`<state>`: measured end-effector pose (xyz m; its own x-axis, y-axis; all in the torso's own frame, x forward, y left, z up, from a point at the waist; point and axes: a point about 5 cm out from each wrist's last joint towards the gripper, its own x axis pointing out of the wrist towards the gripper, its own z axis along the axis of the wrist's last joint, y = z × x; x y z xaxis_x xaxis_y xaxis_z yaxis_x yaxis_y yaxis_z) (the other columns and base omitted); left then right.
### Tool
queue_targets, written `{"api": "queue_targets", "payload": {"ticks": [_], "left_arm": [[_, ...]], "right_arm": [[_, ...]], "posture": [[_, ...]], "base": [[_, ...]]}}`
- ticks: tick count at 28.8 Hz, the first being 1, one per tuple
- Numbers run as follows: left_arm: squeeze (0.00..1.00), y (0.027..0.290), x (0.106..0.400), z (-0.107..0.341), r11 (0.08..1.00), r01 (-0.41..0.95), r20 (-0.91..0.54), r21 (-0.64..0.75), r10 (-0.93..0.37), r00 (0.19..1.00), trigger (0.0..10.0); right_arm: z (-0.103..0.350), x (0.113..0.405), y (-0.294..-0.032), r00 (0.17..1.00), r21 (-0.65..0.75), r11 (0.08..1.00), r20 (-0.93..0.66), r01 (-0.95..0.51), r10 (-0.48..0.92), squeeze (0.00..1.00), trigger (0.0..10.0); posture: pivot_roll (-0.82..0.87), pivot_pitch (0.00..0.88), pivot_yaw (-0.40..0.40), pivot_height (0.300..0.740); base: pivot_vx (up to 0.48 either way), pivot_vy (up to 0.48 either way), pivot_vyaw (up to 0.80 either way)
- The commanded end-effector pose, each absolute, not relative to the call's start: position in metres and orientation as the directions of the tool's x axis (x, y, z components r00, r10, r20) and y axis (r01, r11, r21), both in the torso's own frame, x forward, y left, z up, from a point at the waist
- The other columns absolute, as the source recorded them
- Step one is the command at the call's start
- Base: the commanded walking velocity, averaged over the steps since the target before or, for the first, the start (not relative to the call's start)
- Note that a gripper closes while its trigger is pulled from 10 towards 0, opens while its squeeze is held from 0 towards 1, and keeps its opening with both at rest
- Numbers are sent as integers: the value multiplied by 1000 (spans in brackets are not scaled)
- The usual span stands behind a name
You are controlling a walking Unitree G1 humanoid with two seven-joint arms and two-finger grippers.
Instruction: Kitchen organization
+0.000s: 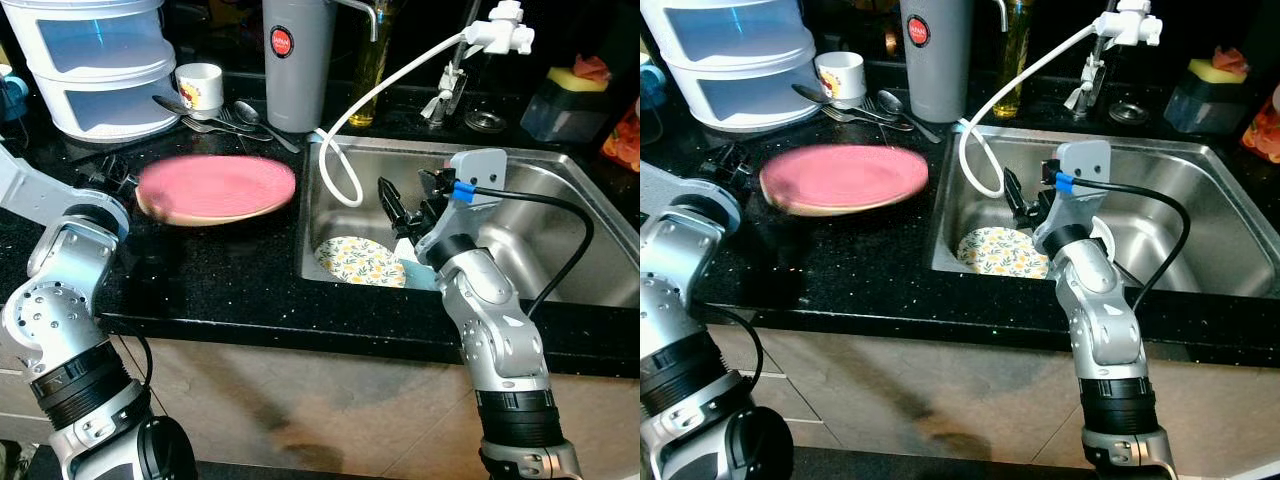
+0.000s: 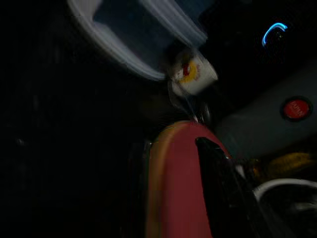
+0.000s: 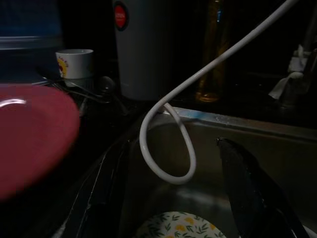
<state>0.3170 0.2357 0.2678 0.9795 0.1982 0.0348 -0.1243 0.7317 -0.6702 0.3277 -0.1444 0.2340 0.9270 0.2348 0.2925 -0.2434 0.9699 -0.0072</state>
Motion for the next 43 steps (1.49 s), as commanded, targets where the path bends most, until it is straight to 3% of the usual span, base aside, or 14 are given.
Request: {"api": "queue_targets", "payload": {"ticks": [1,5,6,8,9,19,27,29,36,43], "left_arm": [[0,236,318,288,841,-66,141,-537,167,976,10000],[0,226,319,311,992,24,180,-123,-2,984,10000],[0,226,319,311,992,24,180,-123,-2,984,10000],[0,214,317,313,962,139,132,233,-173,976,10000],[0,210,315,320,939,167,178,301,-227,957,10000],[0,176,319,329,941,289,369,178,-336,867,10000],[0,173,326,323,960,242,394,137,-277,876,10000],[0,166,324,319,949,289,384,126,-315,868,10000],[0,166,326,312,962,252,389,105,-273,880,10000],[0,170,328,307,966,247,374,72,-256,892,10000]], "right_arm": [[234,329,-148,929,-7,973,299,-229,220,0,10000],[237,331,-154,931,-14,979,307,-202,197,0,10000],[237,331,-154,931,-14,979,307,-202,197,0,10000],[241,333,-167,937,-42,991,322,-131,137,0,10000],[244,334,-173,938,-69,994,334,-80,99,0,10000],[266,330,-223,890,-8,974,408,228,-205,0,10000],[270,327,-227,876,-2,969,427,249,-224,0,10000],[268,328,-229,877,39,966,411,256,-249,0,10000],[268,330,-234,872,139,954,385,268,-301,0,10000],[267,332,-234,876,129,956,384,262,-292,0,10000]], "posture": [[172,72,-5,740],[176,73,-4,740],[176,73,-4,740],[182,72,4,740],[182,72,4,740],[151,58,30,740],[143,55,35,740],[137,49,38,740],[133,40,36,740],[136,35,33,740]], "base": [[0,0,0],[0,0,0],[0,0,0],[0,0,0],[0,0,0],[0,0,0],[0,0,0],[0,0,0],[0,0,0],[0,0,0]]}}
